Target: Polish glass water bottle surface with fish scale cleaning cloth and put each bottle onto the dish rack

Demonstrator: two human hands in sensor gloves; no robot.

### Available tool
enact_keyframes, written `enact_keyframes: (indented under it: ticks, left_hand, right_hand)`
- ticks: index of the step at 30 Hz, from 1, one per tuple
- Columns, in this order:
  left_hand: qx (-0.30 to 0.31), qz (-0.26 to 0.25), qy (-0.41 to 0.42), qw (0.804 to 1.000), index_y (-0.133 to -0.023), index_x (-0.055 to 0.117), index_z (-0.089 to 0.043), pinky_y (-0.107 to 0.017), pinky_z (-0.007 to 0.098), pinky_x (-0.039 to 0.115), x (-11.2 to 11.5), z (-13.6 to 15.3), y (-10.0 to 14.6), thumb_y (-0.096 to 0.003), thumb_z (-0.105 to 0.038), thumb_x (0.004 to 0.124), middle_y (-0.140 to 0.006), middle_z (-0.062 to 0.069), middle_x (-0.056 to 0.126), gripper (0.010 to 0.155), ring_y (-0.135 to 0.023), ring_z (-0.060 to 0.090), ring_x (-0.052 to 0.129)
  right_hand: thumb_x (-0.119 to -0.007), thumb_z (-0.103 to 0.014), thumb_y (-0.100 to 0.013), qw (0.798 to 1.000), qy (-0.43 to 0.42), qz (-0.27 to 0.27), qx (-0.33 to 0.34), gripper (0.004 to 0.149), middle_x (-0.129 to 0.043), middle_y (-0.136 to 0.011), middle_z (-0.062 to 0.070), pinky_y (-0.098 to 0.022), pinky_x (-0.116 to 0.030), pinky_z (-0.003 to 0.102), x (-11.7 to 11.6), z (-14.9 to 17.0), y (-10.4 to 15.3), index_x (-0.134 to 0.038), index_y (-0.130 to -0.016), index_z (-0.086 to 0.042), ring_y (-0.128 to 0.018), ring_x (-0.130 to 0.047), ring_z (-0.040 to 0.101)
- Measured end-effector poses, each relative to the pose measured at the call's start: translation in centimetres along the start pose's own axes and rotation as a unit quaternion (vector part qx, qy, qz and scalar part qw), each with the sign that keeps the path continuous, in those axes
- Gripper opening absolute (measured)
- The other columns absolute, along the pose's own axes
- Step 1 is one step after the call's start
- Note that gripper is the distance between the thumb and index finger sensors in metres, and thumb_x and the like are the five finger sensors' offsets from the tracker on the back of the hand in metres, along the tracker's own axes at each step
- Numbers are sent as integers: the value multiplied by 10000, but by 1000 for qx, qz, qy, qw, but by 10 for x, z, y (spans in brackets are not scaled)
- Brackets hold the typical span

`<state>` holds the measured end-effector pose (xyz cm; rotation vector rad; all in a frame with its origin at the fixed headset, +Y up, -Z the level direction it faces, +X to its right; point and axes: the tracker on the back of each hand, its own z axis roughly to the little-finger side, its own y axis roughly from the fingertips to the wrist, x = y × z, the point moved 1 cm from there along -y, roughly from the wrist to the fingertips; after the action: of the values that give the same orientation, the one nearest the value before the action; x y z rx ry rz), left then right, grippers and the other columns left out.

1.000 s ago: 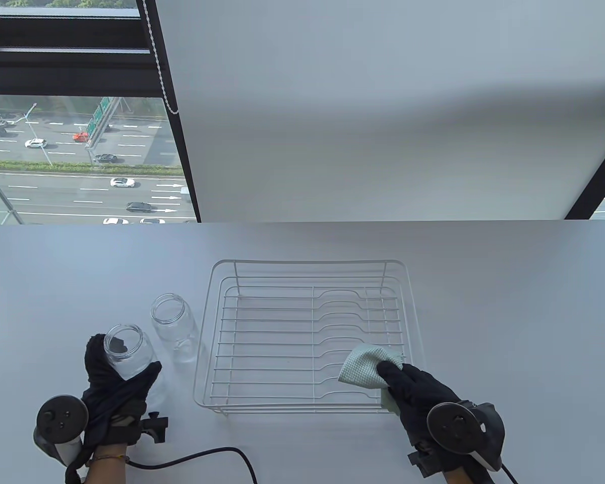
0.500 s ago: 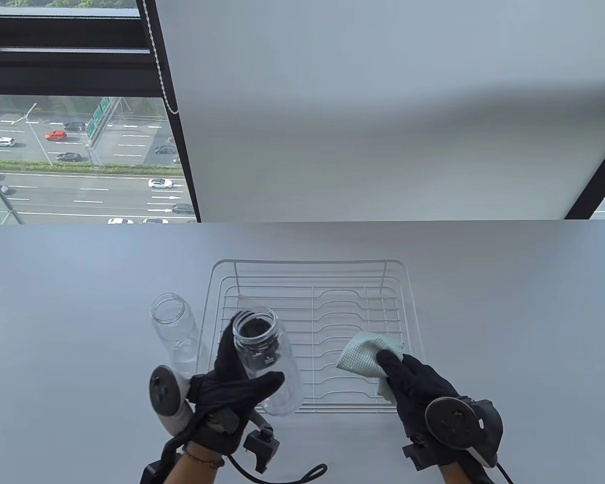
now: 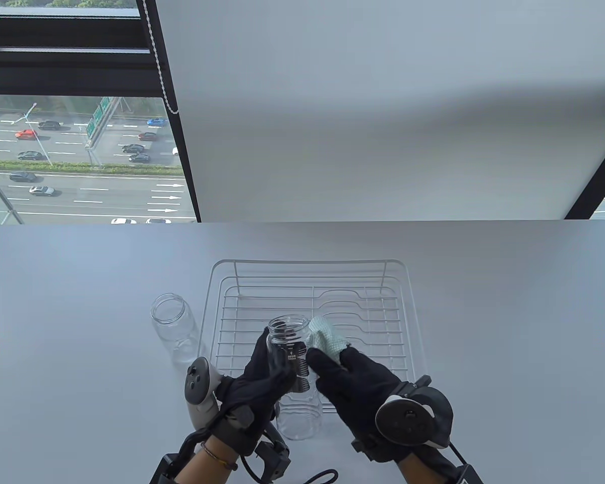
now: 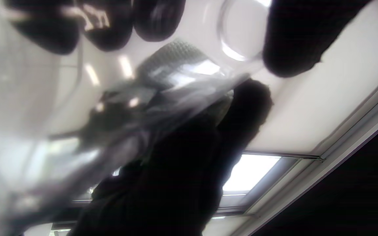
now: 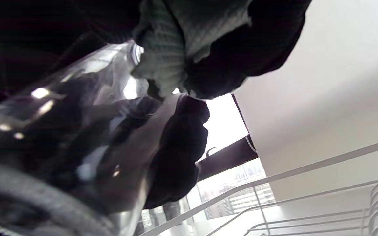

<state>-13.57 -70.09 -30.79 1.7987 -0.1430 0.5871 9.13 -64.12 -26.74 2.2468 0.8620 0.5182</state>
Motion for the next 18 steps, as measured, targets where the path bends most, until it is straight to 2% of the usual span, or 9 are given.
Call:
enact_keyframes:
  ticks: [2,4,6,8,9,10,12,15,18]
  left_hand:
    - [0,-6,17,1000,-1113,220,-132,-565,606,759,-1,1,2,-485,-673,756,-1097,174,503,987,-817,495,759]
    - [-3,-1,26,1000,-1108,218,-131,-564,618,740,0,1,4,-484,-661,771,-1097,179,497,989,-810,514,749]
    - [-10,2,7,1000,-1104,188,-139,-567,595,755,2,3,8,-483,-683,744,-1103,165,484,995,-813,497,760]
    - [1,17,21,1000,-1099,152,-153,-593,606,727,5,4,9,-487,-653,762,-1123,172,425,998,-844,513,719]
    - [-5,52,27,998,-1095,117,-153,-612,618,705,7,3,9,-486,-612,789,-1133,185,377,1016,-875,527,686]
    - [-7,89,28,996,-1088,67,-154,-643,630,662,9,3,9,-493,-568,800,-1138,201,277,1031,-927,538,617]
    - [-4,112,19,993,-1089,48,-156,-667,638,633,9,2,10,-504,-539,800,-1134,205,217,1026,-939,541,594]
    - [26,17,36,999,-1105,142,-106,-608,605,733,2,1,11,-507,-570,743,-1107,234,339,967,-851,551,719]
    - [58,9,18,998,-1092,67,-258,-590,625,751,-1,-2,10,-523,-562,655,-1131,214,310,873,-838,573,734]
  right_hand:
    - [-754,-495,-497,996,-51,-53,42,475,-816,-801,72,-440,-868,367,-5,1,5,-598,-933,-601,-537,-1006,155]
    - [-781,-468,-493,993,-77,-74,48,469,-849,-738,68,-403,-876,358,-7,4,8,-627,-921,-581,-483,-1019,151]
    - [-796,-441,-485,992,-100,-69,31,475,-872,-722,67,-398,-875,376,-7,7,8,-645,-918,-567,-476,-1026,169]
    - [-774,-432,-505,994,-95,-57,4,531,-870,-752,57,-413,-867,383,-7,12,8,-551,-970,-557,-498,-1018,179]
    - [-755,-435,-506,996,-89,-18,-15,551,-876,-769,41,-420,-871,377,-7,17,10,-509,-985,-553,-509,-1018,171]
    - [-739,-437,-507,994,-103,-6,-35,602,-885,-781,27,-422,-877,369,-8,21,11,-434,-1024,-489,-514,-1021,163]
    - [-756,-410,-512,987,-158,-18,-39,601,-876,-778,59,-424,-864,387,-10,23,11,-439,-1018,-481,-515,-1012,181]
    - [-810,-408,-496,982,-179,-61,0,496,-876,-723,78,-407,-861,383,-10,16,8,-635,-946,-518,-482,-1009,177]
    - [-850,-413,-465,985,-129,-104,53,463,-882,-677,72,-400,-864,376,-8,0,6,-713,-896,-514,-462,-1017,171]
